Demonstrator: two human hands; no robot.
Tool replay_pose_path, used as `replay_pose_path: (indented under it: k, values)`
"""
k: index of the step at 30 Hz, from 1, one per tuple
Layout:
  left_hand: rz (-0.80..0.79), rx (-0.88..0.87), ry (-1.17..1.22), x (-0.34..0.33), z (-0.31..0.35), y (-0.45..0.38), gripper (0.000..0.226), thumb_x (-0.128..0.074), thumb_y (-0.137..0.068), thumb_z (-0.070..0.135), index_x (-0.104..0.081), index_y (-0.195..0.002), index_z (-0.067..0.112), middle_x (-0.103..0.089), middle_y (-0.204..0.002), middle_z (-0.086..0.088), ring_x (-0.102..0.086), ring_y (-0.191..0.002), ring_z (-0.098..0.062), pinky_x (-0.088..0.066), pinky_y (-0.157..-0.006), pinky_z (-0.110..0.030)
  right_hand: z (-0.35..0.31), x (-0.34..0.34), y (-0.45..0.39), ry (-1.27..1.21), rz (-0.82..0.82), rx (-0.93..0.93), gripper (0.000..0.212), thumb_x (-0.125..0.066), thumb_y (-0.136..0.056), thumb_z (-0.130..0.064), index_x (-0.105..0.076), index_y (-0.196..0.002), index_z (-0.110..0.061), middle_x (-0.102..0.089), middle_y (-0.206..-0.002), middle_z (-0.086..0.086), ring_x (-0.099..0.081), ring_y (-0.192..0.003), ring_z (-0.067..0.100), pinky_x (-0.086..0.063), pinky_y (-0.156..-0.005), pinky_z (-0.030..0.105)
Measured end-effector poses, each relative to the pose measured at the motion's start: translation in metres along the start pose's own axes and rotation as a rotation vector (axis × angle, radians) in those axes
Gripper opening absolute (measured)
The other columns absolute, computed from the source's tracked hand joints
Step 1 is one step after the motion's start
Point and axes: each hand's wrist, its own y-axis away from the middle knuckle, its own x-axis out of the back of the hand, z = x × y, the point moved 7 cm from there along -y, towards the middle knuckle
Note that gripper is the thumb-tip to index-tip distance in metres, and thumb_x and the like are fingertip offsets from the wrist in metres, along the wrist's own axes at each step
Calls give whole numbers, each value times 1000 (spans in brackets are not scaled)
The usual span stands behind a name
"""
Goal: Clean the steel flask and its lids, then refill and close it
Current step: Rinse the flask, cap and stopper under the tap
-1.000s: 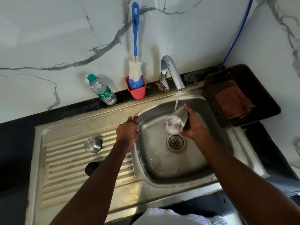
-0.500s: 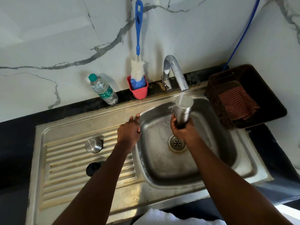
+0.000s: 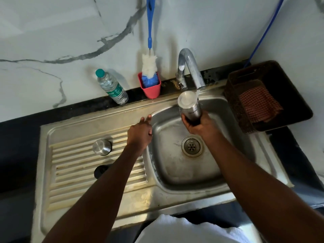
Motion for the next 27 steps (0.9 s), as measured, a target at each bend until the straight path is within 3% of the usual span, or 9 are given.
replay_pose_path:
  k: [2,5,9,13,15,17,22,25,27]
  values:
    - [-16,-15,4,5,3,0,27,-76,-85,25,-76,-111,24,-75,-121,-5,-76,-93,-29,-60,-81,-40,3,2,0,66,-16,0,45,-66,-93,-47,-68,-106,-5,-76,-85,22,-68,-88,36,-64,-58,49]
    - [-17,-9,-4,7,5,2,19,-75,-87,27,-76,-106,26,-75,-119,-4,-76,-92,-29,-60,-81,-39,1,19,-3,184,-17,3,57,-73,-89,-49,-62,-127,-8,-72,-111,24,-67,-100,40,-62,-60,57]
    - [-10,-23,-55,4,6,1,36,-73,-89,29,-71,-124,30,-69,-134,-7,-76,-96,-30,-60,-83,-41,6,15,-5,250,-18,47,64,-77,-86,-50,-60,-133,-10,-69,-121,21,-67,-106,39,-62,-68,56]
    - [-49,8,-39,0,-1,-7,67,-70,-89,30,-51,-153,34,-59,-150,-10,-73,-110,-34,-55,-91,-40,7,19,23,679,-25,283,45,-81,-85,-44,-64,-118,-19,-70,-105,11,-70,-93,30,-62,-64,46]
    - [-28,7,-22,2,-1,-5,49,-71,-87,29,-66,-135,34,-71,-129,-4,-74,-101,-31,-55,-87,-39,-7,28,32,814,-45,512,51,-89,-79,-30,-62,-122,-27,-74,-112,5,-73,-98,28,-64,-74,47]
    - [-7,5,-10,1,0,-4,28,-74,-86,31,-74,-114,32,-74,-115,1,-75,-94,-28,-55,-83,-37,-17,26,37,915,-64,739,71,-94,-70,-14,-61,-131,-25,-75,-116,1,-73,-104,20,-62,-87,37]
    - [-5,8,20,1,0,-5,18,-74,-85,39,-78,-98,28,-74,-104,1,-74,-92,-27,-52,-81,-33,-13,8,37,1023,-83,885,98,-95,-55,-21,-53,-144,-22,-73,-123,1,-71,-111,20,-58,-96,38]
    - [10,14,30,3,0,-9,35,-66,-89,48,-76,-116,29,-74,-110,0,-74,-97,-27,-54,-84,-35,-21,10,49,927,-50,912,84,-89,-64,6,-58,-140,-12,-75,-114,2,-73,-98,7,-58,-82,24]
    - [-5,13,45,3,4,-12,47,-59,-94,55,-68,-131,28,-74,-117,-3,-72,-105,-29,-53,-89,-37,-27,5,58,890,-25,932,77,-85,-67,13,-59,-136,-11,-74,-107,-4,-70,-86,-4,-53,-74,15]
